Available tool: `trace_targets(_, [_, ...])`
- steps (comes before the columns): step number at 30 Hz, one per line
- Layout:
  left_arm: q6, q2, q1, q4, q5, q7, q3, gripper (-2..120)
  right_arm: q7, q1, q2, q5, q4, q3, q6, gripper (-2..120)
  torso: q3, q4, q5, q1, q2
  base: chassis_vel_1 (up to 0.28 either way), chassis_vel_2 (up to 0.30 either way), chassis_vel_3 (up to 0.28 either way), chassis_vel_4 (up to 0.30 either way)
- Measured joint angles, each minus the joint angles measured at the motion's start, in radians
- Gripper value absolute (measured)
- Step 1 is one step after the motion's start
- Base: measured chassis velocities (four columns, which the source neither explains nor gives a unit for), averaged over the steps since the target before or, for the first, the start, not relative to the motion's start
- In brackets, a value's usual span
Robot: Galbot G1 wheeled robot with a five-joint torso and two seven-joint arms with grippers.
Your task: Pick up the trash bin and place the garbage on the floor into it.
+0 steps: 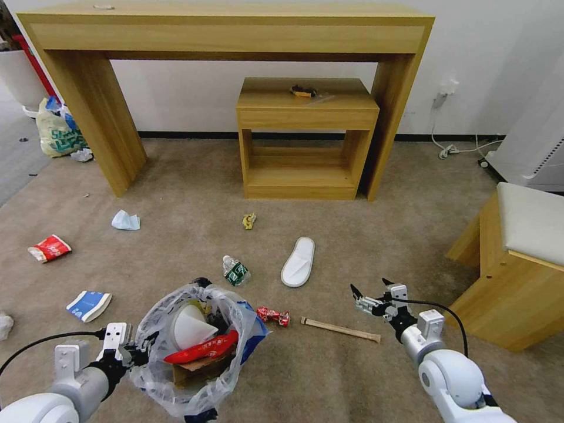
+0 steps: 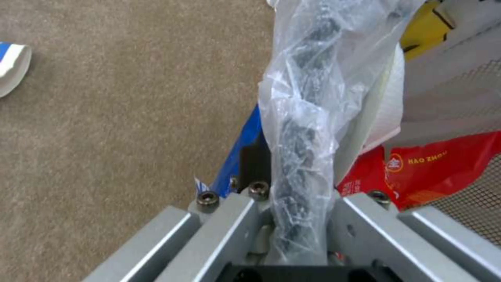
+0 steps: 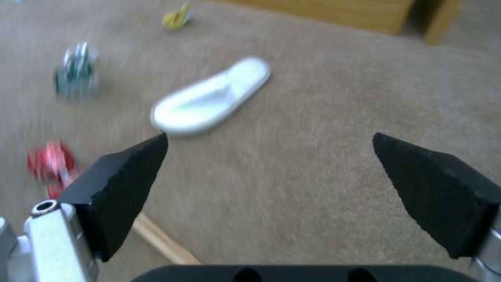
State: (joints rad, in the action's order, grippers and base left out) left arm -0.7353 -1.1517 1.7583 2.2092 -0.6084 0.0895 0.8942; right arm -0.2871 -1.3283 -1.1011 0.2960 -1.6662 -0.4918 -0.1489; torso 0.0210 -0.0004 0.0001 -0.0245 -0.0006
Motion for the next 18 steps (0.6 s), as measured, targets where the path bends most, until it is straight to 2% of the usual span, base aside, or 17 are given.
trace_targets(1, [0.000,0.000,0.000,0.000,0.000,-0.002,0.001,0,-0.070,0.038,0.048,-0.014,0.061,0.026,0.019,100,0.000,0.0000,-0.0002,0.000,0.000,0.000,0.000,0.000,0.000])
trace_targets(3, [0.000,-0.001,0.000,-0.001,0.001,-0.005,0.003,0,-0.144,0.098,0.098,-0.025,0.147,0.076,0.042,100,0.000,-0.0002,-0.0002,0.000,0.000,0.000,0.000,0.000,0.000])
trace_targets(4, [0.000,-0.001,0.000,-0.001,0.001,-0.005,0.003,0,-0.144,0.098,0.098,-0.025,0.147,0.076,0.042,100,0.000,-0.0002,-0.0002,0.000,0.000,0.000,0.000,0.000,0.000])
trace_targets(7, [0.000,-0.005,0.000,-0.006,0.002,-0.010,0.003,0,-0.215,0.198,0.127,-0.030,0.260,0.160,0.079,100,0.000,0.0003,-0.0003,0.000,0.000,0.000,0.000,0.000,0.000])
trace_targets(11, [0.000,-0.010,0.001,-0.006,0.003,-0.015,0.001,0,-0.284,0.270,0.126,-0.037,0.351,0.238,0.086,100,0.000,0.0003,-0.0001,0.000,0.000,0.000,0.000,0.000,0.000])
trace_targets(16, [0.000,-0.010,0.007,0.001,0.002,-0.021,-0.001,0,-0.359,0.321,0.099,-0.081,0.456,0.283,0.087,100,0.000,0.0000,0.0000,0.000,0.000,0.000,0.000,0.000,0.000])
trace_targets(18, [0.000,-0.005,0.007,0.005,-0.002,-0.024,-0.001,0,-0.389,0.361,0.062,-0.122,0.556,0.304,0.105,100,0.000,0.0001,-0.0002,0.000,0.000,0.000,0.000,0.000,0.000])
